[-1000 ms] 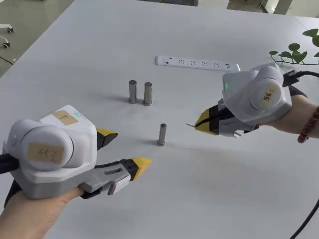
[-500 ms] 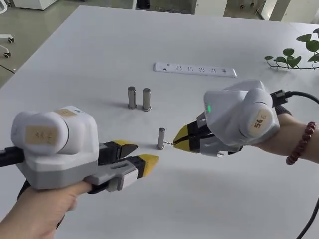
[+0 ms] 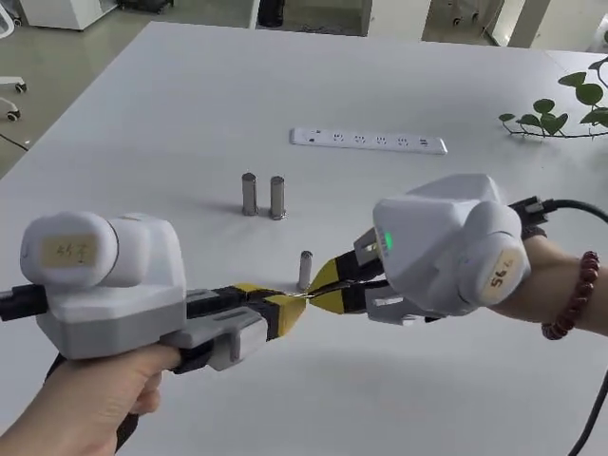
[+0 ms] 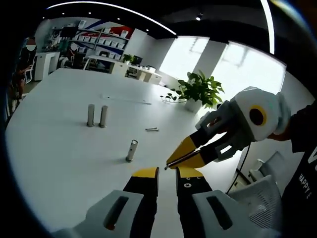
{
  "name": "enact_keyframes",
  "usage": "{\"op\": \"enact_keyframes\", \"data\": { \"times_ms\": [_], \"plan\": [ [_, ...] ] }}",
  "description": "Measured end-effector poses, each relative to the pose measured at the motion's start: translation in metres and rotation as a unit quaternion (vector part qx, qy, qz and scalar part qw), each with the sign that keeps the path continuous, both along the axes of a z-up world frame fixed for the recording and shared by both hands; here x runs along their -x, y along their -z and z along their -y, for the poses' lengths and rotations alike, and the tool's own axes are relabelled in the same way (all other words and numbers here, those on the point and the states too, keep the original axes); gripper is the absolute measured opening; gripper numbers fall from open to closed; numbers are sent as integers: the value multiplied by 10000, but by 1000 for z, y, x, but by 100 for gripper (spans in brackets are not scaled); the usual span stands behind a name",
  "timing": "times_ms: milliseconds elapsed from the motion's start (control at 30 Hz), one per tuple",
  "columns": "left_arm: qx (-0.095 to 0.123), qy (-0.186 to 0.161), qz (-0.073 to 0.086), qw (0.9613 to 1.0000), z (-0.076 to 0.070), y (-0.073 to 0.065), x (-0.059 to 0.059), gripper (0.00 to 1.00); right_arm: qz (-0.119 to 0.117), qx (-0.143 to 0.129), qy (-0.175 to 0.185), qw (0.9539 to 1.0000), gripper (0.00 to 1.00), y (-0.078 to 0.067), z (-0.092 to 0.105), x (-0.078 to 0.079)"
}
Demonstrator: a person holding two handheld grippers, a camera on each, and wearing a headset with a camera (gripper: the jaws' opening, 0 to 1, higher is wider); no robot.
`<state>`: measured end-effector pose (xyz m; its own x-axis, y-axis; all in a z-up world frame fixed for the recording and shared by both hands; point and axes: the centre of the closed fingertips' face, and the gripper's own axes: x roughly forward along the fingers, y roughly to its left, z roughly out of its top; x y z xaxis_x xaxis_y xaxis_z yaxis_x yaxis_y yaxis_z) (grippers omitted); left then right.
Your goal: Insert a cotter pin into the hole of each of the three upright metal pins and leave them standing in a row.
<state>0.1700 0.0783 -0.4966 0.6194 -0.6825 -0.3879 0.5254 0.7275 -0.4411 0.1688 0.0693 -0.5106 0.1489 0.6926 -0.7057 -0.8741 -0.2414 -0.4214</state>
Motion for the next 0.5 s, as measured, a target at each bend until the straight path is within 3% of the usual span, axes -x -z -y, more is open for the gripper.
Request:
{"op": "enact_keyframes", "data": {
  "times_ms": [400, 500],
  "plan": [
    [353, -109, -227, 9991, -1, 1, 3, 3, 107, -34, -101, 9999, 0, -4, -6, 7],
    [356, -116, -238, 9990, -1, 1, 4, 1, 119, -56, -118, 9998, 0, -5, -8, 9]
  ]
}}
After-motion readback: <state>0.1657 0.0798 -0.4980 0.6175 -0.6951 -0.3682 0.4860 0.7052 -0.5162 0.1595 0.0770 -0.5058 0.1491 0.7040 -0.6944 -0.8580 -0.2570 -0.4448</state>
